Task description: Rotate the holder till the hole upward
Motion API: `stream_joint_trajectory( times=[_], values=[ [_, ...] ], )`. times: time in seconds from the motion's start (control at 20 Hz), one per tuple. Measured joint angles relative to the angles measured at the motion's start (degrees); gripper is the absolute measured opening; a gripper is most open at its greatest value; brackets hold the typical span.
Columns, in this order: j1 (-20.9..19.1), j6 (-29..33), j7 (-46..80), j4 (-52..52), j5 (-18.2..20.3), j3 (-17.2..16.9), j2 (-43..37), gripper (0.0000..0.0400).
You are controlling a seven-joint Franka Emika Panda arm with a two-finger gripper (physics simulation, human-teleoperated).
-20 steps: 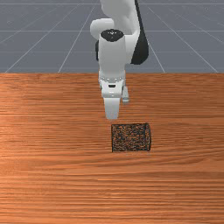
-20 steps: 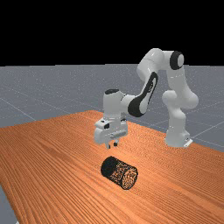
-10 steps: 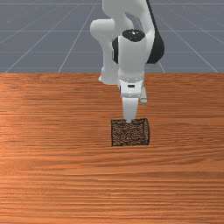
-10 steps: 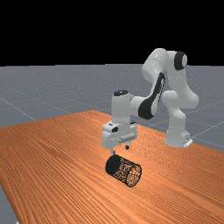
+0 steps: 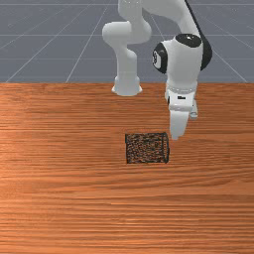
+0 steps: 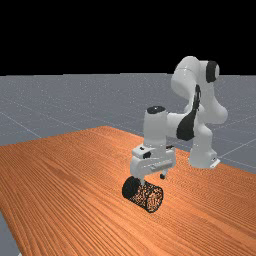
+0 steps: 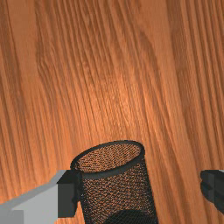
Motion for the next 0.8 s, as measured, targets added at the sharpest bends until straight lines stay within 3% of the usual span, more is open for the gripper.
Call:
stream_joint_trajectory(
  times=[0.4,0.45,0.6,0.65,0.7,0.8],
  values=[
    [5.3,-2.3,6.0,5.9,-0.9,1.5,3.6,0.04],
    [7.9,-5.7,7.9,8.5,-6.2,-0.6,5.2,0.04],
    [9.9,-6.1,10.2,10.1,-8.9,-2.3,8.3,0.04],
    [12.6,-11.4,12.5,14.6,-12.5,-4.7,11.8,0.04],
    [12.8,-10.1,12.9,14.1,-12.6,-4.8,12.2,0.04],
    [16.2,-17.5,14.4,22.0,-16.5,-8.1,18.2,0.04]
  ],
)
